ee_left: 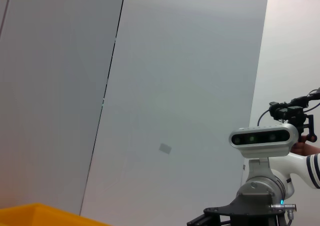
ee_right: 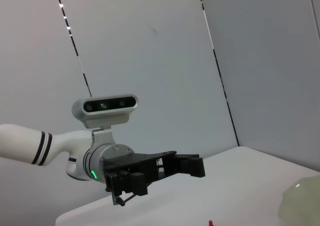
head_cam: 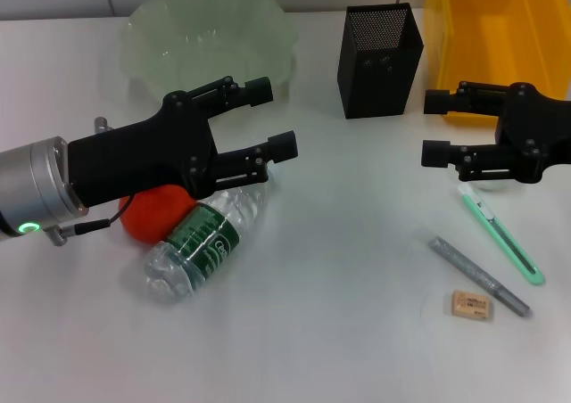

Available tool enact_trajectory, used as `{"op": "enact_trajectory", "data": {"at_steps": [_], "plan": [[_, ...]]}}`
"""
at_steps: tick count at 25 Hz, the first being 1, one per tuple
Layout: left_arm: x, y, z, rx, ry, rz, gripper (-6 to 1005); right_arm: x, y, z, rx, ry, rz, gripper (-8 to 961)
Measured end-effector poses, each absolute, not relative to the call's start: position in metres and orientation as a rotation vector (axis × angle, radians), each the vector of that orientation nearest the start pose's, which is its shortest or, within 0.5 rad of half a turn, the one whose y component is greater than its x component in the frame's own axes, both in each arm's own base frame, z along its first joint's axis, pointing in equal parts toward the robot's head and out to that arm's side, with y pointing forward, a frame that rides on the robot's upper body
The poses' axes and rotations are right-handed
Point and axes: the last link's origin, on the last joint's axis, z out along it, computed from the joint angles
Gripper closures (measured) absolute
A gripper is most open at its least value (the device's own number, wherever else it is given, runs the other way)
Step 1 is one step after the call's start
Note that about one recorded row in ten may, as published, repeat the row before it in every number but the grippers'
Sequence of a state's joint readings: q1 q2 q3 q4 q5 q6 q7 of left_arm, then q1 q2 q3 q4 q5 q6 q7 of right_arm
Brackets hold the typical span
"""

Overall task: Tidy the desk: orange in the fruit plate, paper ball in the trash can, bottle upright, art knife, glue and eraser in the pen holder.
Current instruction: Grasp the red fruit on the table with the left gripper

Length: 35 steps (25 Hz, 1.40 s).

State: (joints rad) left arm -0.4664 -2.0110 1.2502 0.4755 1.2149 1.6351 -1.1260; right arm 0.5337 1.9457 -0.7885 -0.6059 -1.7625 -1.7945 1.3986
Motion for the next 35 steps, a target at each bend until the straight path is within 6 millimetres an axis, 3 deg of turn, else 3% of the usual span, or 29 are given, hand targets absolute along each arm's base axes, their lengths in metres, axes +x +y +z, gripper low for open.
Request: {"op": "enact_trajectory", "data": {"at_steps": [5,10,27,35], "plan": [[-0.223,0.305,-0.011,-2.658,-0.376,-1.254,203,0.243,0.323,0.047,-2.806,0.501,0.985,135],[-0.224,0.306,-0.009,-2.641,-0.379,-1.259,209,0.25,0.327,0.054,-2.628,0.514,1.058,135],[-0.226,0.306,-0.009,-2.638,-0.379,-1.251,228,0.246,0.326,0.05,-2.688,0.48,1.034,135],[-0.258,0.311,0.007,-2.509,-0.486,-1.135,238,0.245,0.326,0.049,-2.692,0.477,1.037,136]]}}
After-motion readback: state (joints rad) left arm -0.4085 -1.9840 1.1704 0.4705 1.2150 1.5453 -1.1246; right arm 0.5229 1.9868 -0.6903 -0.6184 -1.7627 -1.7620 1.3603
